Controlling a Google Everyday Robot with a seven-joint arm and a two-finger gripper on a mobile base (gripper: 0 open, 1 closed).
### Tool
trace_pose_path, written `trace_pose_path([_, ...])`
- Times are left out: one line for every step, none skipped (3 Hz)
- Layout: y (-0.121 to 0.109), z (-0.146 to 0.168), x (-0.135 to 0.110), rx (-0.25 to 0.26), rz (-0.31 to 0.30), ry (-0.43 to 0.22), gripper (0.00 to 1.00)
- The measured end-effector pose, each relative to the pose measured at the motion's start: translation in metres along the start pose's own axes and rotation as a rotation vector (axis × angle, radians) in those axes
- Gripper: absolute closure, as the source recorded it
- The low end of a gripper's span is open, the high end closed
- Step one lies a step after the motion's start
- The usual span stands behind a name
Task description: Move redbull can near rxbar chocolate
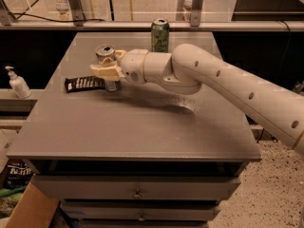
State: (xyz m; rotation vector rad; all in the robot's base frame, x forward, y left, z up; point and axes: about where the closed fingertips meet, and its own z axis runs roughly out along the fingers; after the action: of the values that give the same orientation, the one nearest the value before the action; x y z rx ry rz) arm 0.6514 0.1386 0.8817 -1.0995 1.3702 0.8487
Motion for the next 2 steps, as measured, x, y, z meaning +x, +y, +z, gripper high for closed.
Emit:
trace_pose_path([0.0000, 0.0000, 0.0000, 0.000, 0.000, 0.000, 0.59])
trace_pose_path([0.0000, 0.0000, 0.0000, 0.000, 0.000, 0.000, 0.28])
